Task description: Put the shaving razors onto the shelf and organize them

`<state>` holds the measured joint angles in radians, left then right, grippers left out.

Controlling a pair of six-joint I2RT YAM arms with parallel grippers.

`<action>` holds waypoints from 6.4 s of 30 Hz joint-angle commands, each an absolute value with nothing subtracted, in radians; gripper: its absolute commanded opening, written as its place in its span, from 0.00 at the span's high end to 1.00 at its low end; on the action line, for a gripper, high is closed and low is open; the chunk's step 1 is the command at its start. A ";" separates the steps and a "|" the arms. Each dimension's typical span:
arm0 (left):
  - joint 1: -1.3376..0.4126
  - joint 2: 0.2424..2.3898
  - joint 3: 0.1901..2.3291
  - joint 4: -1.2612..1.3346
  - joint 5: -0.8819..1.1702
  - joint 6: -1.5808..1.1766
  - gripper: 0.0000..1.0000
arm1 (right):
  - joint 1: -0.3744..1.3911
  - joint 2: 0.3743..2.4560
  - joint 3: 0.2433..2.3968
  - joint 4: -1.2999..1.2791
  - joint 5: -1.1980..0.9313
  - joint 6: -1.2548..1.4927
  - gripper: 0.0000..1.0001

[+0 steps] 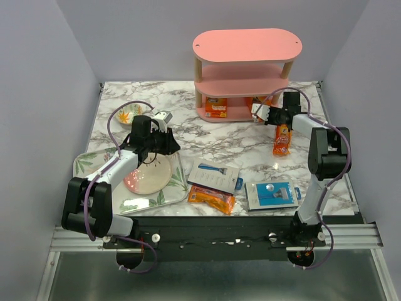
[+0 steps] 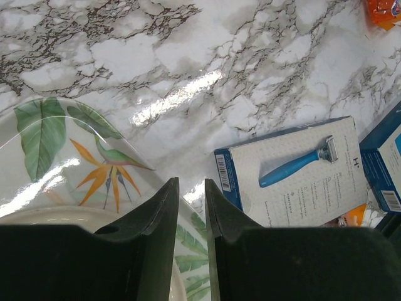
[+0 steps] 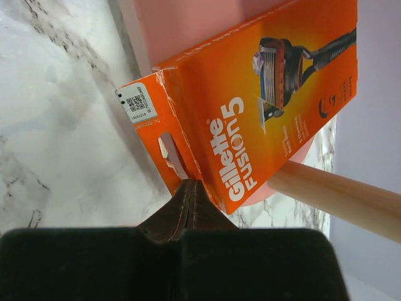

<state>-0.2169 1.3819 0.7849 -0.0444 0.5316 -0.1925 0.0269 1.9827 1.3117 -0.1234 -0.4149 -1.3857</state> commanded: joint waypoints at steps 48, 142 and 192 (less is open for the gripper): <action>-0.225 1.376 0.784 0.043 0.614 -0.278 0.55 | 0.155 1.533 1.092 -0.435 -0.449 -1.230 0.38; -0.508 1.463 0.953 -0.112 0.299 -0.436 0.01 | 0.400 1.650 1.169 -0.590 -0.276 -0.124 0.00; -0.549 1.697 0.672 0.296 0.370 -0.888 0.01 | 0.132 1.948 1.013 -0.453 -0.804 0.259 0.99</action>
